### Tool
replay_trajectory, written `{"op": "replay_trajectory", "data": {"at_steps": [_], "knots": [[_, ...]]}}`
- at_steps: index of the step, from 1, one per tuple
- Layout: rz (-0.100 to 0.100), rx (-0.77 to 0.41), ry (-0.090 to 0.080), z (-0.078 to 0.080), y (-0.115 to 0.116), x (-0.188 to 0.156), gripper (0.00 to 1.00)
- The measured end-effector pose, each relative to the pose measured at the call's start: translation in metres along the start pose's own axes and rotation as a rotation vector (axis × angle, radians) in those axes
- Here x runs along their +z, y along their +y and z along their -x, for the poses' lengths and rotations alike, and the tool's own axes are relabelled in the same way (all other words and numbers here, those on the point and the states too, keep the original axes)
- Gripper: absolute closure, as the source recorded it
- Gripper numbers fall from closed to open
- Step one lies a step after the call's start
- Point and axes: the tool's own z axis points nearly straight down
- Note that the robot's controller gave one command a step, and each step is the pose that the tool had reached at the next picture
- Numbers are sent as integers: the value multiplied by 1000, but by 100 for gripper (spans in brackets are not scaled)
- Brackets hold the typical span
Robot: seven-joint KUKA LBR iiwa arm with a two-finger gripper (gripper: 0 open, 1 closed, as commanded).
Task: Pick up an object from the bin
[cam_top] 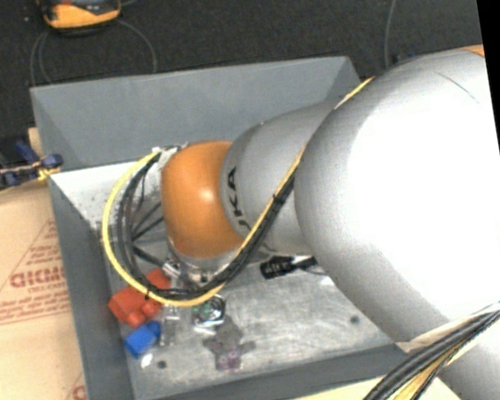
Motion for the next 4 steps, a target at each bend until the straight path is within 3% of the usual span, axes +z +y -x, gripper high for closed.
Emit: {"op": "replay_trajectory", "data": {"at_steps": [1,2,3,4], "knots": [[2,140,1,25,-20,-2,0],[-5,35,3,24,-90,-37,0],[-3,1,-1,20,-51,2,0],[2,-384,-6,3,7,1,0]]}}
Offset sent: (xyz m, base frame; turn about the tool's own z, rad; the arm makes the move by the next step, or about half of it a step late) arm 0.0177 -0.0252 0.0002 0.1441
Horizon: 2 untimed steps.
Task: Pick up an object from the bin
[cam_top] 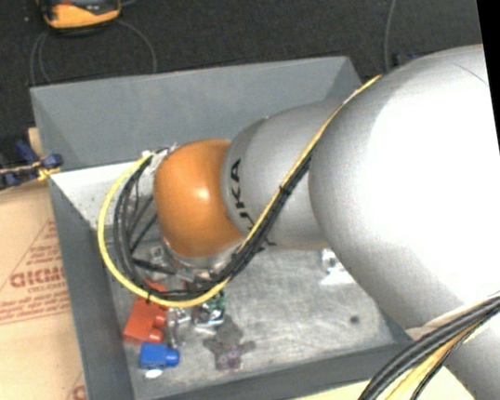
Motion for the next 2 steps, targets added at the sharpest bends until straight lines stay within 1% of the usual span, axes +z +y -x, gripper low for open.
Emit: {"op": "replay_trajectory", "data": {"at_steps": [1,2], "knots": [[1,4,-5,2,-1,-2,100],[2,67,1,16,10,-83,100]]}}
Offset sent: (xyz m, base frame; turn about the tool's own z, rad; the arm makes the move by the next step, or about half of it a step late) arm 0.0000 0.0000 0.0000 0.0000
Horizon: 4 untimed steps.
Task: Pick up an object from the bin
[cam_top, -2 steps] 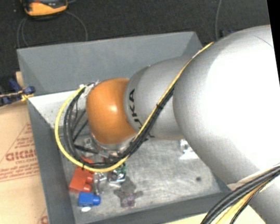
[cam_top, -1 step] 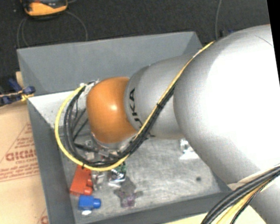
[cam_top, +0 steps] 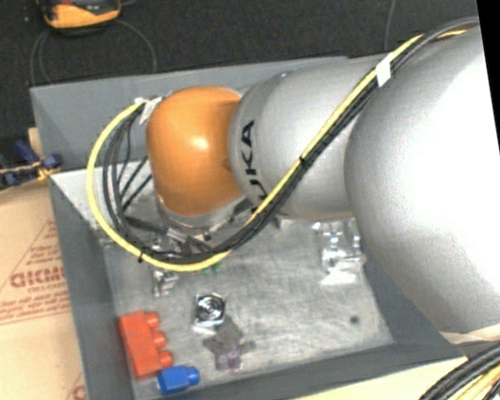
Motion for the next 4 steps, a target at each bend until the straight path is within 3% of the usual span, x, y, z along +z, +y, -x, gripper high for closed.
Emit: {"op": "replay_trajectory", "data": {"at_steps": [1,2,3,4], "knots": [[-3,0,9,-3,-1,5,0],[-1,-244,3,-11,25,68,0],[-5,-243,17,-13,23,69,100],[-1,-310,1,-21,15,-62,100]]}}
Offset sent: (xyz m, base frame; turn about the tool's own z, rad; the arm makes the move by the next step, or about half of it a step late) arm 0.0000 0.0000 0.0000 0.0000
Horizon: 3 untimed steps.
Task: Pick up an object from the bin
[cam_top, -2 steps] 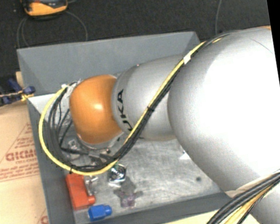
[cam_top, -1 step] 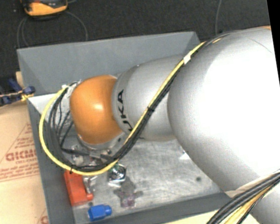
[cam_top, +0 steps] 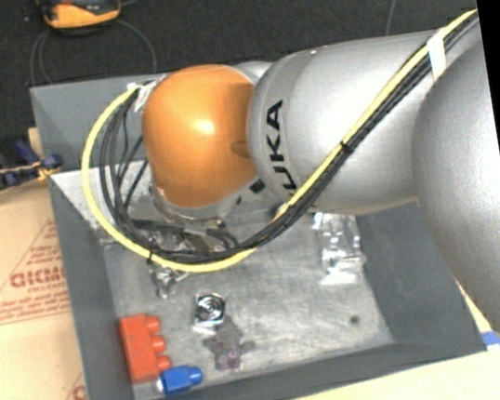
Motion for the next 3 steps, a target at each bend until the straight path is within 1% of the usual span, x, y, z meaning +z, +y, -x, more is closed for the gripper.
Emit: {"op": "replay_trajectory", "data": {"at_steps": [1,2,3], "knots": [[2,-150,17,-39,1,94,100],[2,-12,1,15,-17,35,100],[2,-12,7,13,-16,37,0]]}}
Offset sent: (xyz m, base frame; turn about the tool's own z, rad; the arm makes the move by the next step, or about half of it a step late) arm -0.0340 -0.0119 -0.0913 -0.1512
